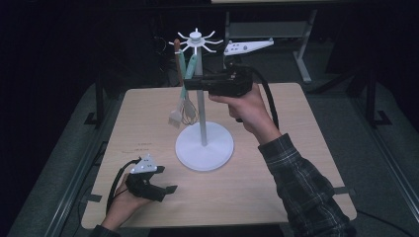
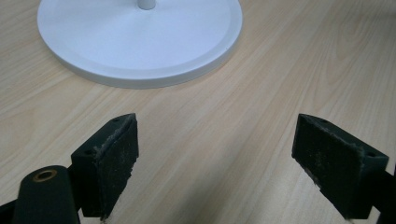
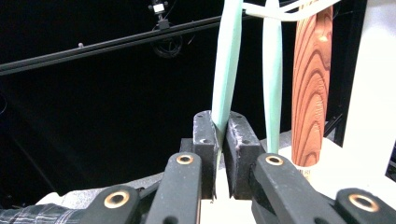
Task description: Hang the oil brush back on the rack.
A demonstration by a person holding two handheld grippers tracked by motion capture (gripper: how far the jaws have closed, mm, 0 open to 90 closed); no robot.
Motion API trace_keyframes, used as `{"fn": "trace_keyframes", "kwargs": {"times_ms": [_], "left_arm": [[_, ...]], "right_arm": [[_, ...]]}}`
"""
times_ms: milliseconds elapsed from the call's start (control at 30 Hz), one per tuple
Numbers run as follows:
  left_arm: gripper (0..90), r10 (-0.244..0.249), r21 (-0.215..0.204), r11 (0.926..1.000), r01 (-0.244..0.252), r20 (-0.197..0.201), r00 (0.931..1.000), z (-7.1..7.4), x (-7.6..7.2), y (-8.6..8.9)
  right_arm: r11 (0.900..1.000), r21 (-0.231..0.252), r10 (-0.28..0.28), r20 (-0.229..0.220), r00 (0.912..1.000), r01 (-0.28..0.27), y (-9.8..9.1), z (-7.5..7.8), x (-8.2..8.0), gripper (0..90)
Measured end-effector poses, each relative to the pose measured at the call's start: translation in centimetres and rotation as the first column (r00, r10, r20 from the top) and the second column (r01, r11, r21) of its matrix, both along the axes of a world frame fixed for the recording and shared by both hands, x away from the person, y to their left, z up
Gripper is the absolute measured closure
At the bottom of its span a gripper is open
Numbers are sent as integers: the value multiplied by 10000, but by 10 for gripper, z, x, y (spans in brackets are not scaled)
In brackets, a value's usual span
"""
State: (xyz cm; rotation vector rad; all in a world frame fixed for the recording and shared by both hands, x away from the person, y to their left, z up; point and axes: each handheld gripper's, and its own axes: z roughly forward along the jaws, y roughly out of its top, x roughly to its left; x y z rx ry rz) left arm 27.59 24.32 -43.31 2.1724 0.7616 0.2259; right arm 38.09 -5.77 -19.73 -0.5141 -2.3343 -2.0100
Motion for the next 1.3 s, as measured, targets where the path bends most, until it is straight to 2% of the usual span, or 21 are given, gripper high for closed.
{"fn": "trace_keyframes", "kwargs": {"times_ms": [467, 600, 733, 833, 867, 1000, 1100, 1133, 1167, 1200, 1300], "left_arm": [[142, 7, 6, 10000, -7, -92, 10000, -1, 1, -1], [142, -58, 122, 9999, 59, -69, 10000, -2, 2, -2], [142, 5, 26, 10000, -5, -119, 9999, -2, 2, -2], [142, -3, 22, 10000, 3, -159, 9999, -1, 3, -2], [142, -102, 118, 9999, 103, -88, 9999, -1, 5, -2], [142, -9, -5, 10000, 9, -215, 9998, -2, 5, -3], [141, -8, 45, 10000, 9, -196, 9998, -2, 6, -1], [142, 6, 20, 10000, -5, -214, 9998, -2, 6, -1], [142, -2, 40, 10000, 2, -192, 9998, -2, 6, 0], [142, 76, -22, 10000, -76, -225, 9997, -3, 6, 1], [141, 52, -18, 10000, -52, -207, 9998, -2, 6, 2]], "right_arm": [[9997, -7, -256, -221, 9994, 256, -7, -7, 15, 836], [9993, -88, -362, -179, 9992, 361, -9, -7, 16, 828], [9986, -193, -487, -83, 9988, 485, -10, -7, 17, 814], [9985, -210, -514, -96, 9986, 512, -13, -8, 18, 765], [9979, -397, -512, -8, 9987, 511, -15, -8, 16, 725], [9932, -794, -837, 187, 9963, 849, -19, -12, 14, 613], [9895, -1029, -993, 255, 9947, 1014, -23, -15, 14, 580], [9847, -1170, -1247, 426, 9913, 1290, -27, -17, 12, 503], [9847, -1170, -1247, 426, 9913, 1290, -27, -17, 12, 503], [9794, -1326, -1460, 544, 9878, 1521, -31, -20, 10, 447], [9742, -1456, -1651, 596, 9845, 1722, -36, -24, 7, 398]]}}
